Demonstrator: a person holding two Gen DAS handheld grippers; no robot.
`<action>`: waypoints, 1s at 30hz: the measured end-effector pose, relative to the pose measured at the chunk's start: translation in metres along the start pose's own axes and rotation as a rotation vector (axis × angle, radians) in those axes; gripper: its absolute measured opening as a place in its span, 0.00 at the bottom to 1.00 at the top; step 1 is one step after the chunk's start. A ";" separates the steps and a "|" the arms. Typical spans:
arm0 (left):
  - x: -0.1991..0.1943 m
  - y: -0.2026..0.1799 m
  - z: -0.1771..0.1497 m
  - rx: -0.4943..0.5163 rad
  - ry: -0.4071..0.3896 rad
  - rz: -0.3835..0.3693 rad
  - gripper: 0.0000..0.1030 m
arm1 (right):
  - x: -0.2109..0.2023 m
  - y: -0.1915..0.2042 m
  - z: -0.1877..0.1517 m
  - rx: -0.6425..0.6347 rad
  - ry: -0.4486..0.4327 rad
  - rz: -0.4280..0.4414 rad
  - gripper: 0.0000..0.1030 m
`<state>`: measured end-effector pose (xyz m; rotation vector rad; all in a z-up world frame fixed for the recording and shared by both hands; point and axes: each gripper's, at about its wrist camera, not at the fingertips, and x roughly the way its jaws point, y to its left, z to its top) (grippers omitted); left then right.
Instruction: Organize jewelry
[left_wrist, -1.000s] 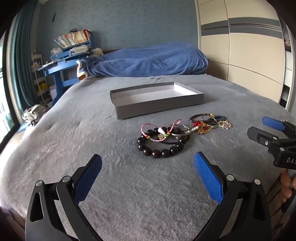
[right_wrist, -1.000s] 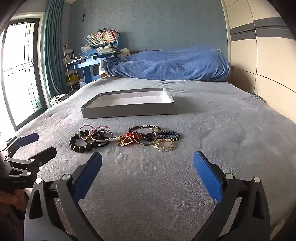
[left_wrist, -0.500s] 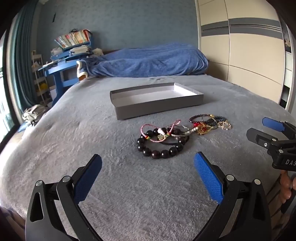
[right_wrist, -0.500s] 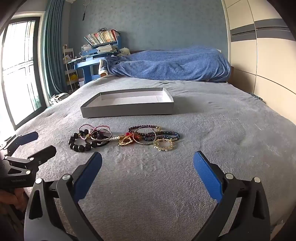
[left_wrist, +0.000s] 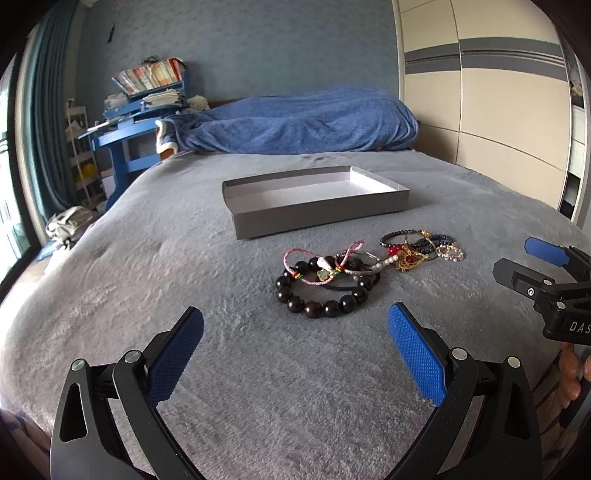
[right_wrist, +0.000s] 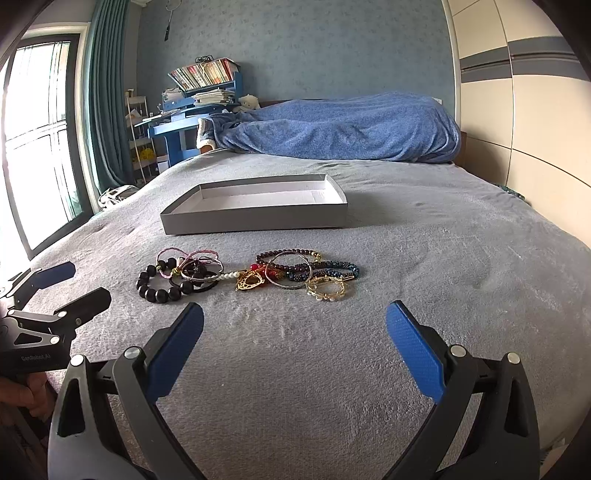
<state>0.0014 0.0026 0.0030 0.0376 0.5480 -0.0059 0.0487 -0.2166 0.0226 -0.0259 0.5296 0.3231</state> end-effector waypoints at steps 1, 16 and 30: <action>-0.001 0.001 0.000 -0.002 -0.002 0.001 0.96 | 0.000 0.000 0.000 0.001 -0.001 0.001 0.95; -0.001 0.002 0.001 -0.008 -0.004 0.003 0.96 | -0.003 -0.005 0.004 -0.004 0.004 0.003 0.95; -0.001 0.002 0.002 -0.011 -0.011 0.010 0.96 | -0.004 -0.003 0.003 -0.003 0.004 0.003 0.95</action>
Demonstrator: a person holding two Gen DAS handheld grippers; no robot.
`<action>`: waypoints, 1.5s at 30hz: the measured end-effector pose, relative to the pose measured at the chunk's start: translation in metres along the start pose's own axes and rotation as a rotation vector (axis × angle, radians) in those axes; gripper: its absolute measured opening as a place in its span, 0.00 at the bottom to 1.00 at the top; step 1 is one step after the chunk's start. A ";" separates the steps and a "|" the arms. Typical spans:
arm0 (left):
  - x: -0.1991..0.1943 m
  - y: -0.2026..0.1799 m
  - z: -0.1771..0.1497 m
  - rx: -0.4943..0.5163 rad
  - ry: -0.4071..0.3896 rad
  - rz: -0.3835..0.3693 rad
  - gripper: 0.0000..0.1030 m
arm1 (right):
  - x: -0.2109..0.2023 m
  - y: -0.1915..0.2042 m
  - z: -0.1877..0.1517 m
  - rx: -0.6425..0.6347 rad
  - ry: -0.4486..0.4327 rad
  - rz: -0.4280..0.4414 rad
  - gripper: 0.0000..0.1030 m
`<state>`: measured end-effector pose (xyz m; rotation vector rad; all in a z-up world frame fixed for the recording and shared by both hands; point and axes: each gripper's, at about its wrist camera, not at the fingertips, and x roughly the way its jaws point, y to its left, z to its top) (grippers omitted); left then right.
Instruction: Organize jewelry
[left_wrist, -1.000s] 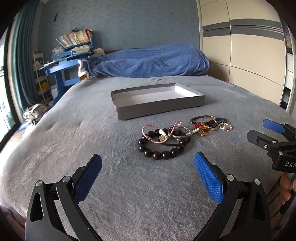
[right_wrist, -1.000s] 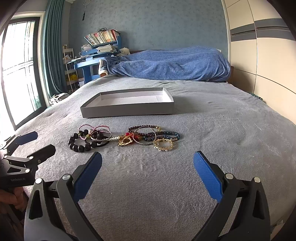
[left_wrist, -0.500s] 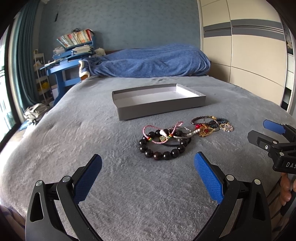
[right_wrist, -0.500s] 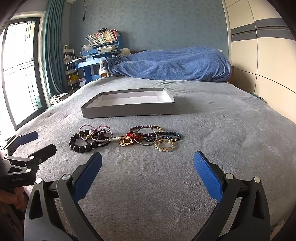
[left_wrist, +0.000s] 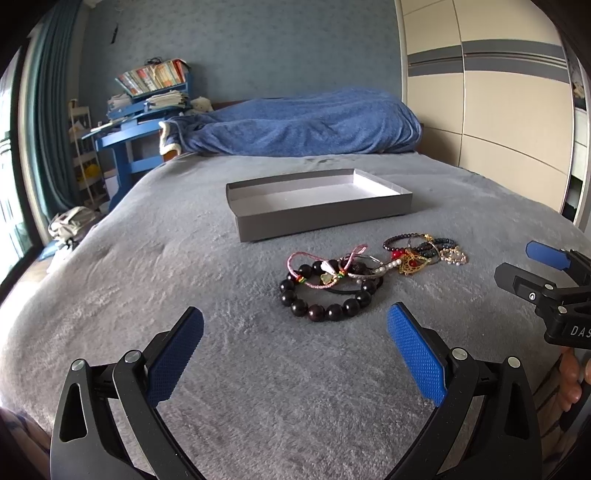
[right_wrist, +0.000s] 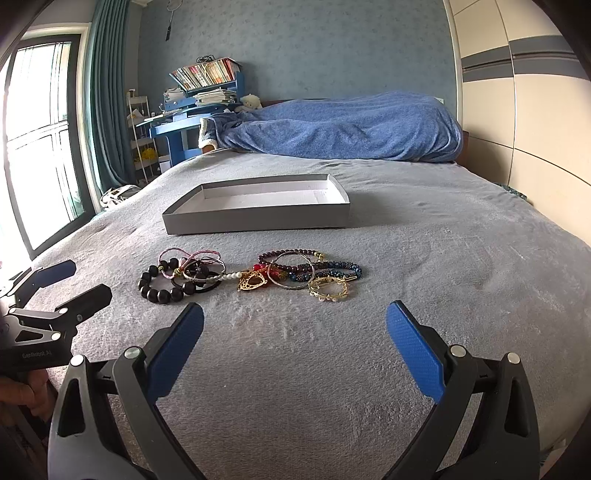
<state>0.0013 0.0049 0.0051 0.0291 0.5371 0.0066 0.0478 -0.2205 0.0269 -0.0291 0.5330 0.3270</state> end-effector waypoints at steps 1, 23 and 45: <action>0.000 0.000 0.000 0.000 0.000 0.000 0.96 | 0.000 0.000 0.000 0.001 0.001 0.000 0.95; -0.001 0.004 0.000 -0.006 -0.001 0.006 0.96 | 0.002 0.001 0.000 0.001 0.001 0.006 0.95; 0.015 0.002 0.015 0.023 0.026 0.000 0.96 | 0.011 -0.001 0.005 -0.009 0.026 0.001 0.95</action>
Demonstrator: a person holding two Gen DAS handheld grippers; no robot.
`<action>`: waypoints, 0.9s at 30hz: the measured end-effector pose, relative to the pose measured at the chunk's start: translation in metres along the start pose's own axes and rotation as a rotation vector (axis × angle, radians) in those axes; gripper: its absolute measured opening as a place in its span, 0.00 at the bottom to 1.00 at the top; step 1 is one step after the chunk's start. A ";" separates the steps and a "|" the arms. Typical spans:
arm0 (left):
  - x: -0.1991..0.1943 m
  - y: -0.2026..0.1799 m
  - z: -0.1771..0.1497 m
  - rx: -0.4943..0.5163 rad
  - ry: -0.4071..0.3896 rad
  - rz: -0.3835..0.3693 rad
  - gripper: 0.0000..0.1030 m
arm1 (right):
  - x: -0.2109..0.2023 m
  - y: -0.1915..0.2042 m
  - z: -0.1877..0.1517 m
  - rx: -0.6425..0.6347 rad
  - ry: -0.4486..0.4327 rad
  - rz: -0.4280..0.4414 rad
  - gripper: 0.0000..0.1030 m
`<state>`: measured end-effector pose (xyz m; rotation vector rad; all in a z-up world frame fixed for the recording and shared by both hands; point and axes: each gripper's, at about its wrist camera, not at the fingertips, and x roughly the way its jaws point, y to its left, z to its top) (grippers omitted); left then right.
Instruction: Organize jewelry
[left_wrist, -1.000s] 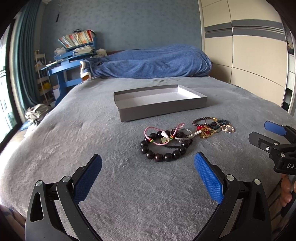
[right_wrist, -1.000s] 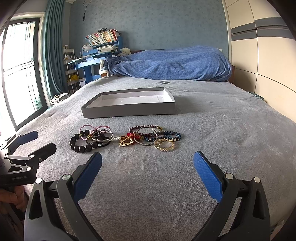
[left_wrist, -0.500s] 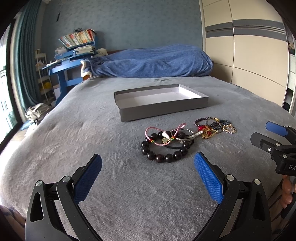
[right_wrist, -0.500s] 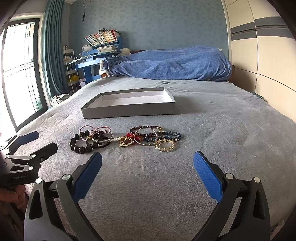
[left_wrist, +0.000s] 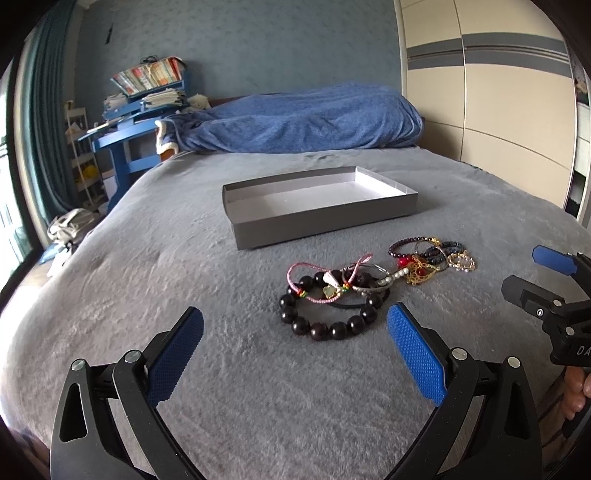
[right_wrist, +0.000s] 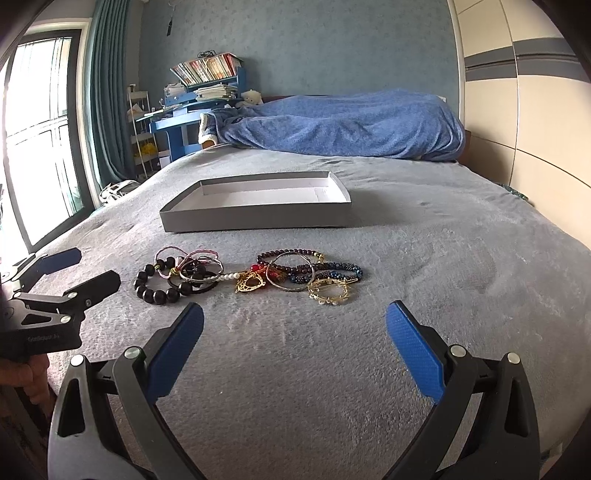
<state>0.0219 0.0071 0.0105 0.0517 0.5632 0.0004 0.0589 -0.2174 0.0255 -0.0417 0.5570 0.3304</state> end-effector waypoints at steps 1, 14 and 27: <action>0.002 -0.001 0.003 0.005 0.002 -0.005 0.95 | 0.001 -0.001 0.001 0.003 0.003 0.001 0.95; 0.044 -0.023 0.033 0.093 0.064 -0.086 0.69 | 0.022 -0.017 0.010 0.042 0.068 0.006 0.95; 0.091 -0.052 0.046 0.208 0.185 -0.125 0.11 | 0.048 -0.033 0.016 0.075 0.142 0.012 0.86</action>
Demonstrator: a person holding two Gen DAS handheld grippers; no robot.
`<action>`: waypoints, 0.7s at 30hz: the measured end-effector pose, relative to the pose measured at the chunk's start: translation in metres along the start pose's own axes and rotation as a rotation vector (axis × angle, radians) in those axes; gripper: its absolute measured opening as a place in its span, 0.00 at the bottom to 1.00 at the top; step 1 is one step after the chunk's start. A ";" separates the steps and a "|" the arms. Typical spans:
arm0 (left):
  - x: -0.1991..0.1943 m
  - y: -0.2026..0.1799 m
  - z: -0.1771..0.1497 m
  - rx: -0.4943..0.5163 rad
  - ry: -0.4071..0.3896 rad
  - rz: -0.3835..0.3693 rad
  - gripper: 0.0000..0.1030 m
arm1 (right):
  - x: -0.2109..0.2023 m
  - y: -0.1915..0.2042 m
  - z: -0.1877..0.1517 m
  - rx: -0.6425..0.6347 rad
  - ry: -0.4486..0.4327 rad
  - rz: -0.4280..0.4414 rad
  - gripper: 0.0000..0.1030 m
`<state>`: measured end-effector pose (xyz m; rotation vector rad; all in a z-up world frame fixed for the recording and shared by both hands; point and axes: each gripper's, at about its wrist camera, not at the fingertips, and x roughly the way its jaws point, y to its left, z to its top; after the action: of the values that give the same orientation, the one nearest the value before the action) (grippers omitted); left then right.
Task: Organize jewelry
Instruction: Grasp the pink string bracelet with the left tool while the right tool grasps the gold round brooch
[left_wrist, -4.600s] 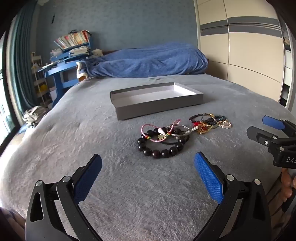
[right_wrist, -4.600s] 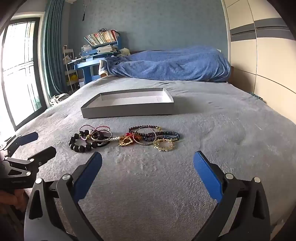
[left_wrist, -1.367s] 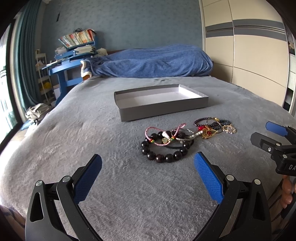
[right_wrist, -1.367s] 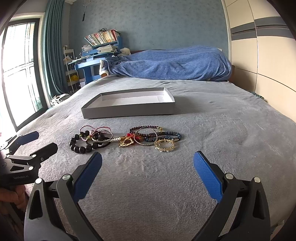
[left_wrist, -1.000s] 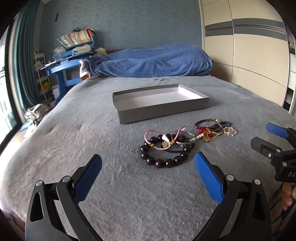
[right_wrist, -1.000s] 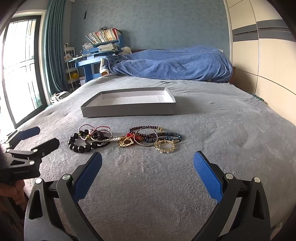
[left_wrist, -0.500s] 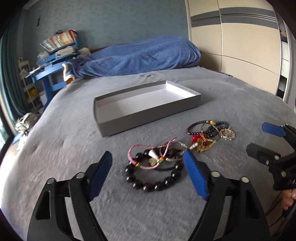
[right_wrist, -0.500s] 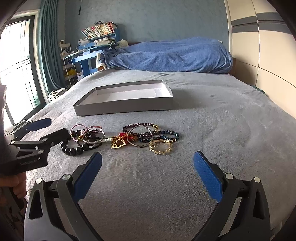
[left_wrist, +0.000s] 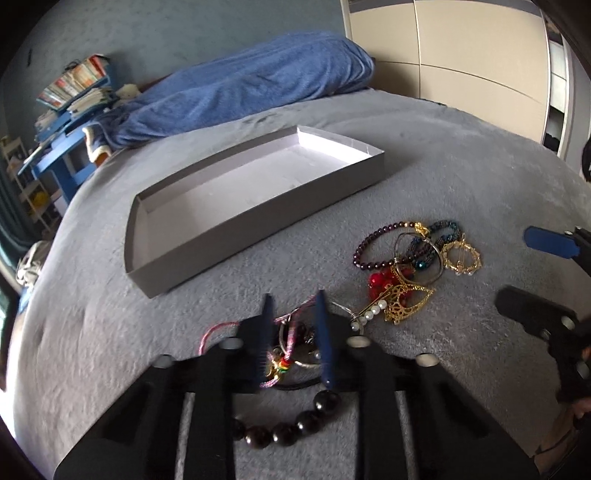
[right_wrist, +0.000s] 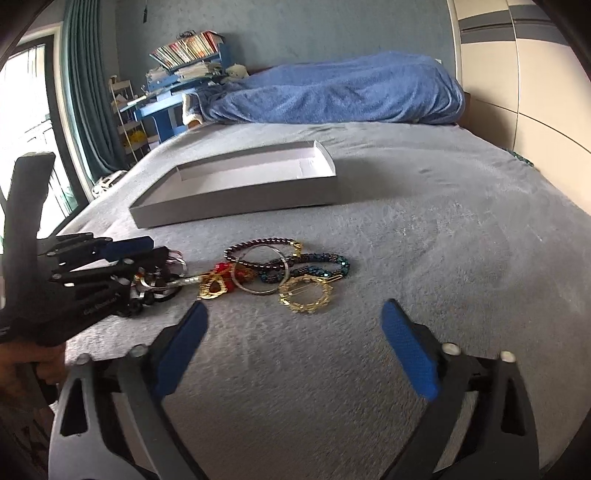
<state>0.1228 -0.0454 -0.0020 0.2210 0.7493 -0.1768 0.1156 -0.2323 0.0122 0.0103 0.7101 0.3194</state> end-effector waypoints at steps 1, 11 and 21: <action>-0.001 0.001 0.000 0.000 -0.005 -0.006 0.05 | 0.003 -0.002 0.001 0.004 0.009 -0.003 0.84; -0.020 0.031 0.005 -0.103 -0.091 -0.022 0.03 | 0.036 -0.008 0.015 -0.026 0.099 -0.048 0.74; -0.040 0.068 0.013 -0.182 -0.145 -0.030 0.03 | 0.058 -0.004 0.015 -0.068 0.161 -0.051 0.40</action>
<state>0.1188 0.0198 0.0442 0.0231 0.6209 -0.1505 0.1676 -0.2174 -0.0142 -0.0988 0.8573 0.2977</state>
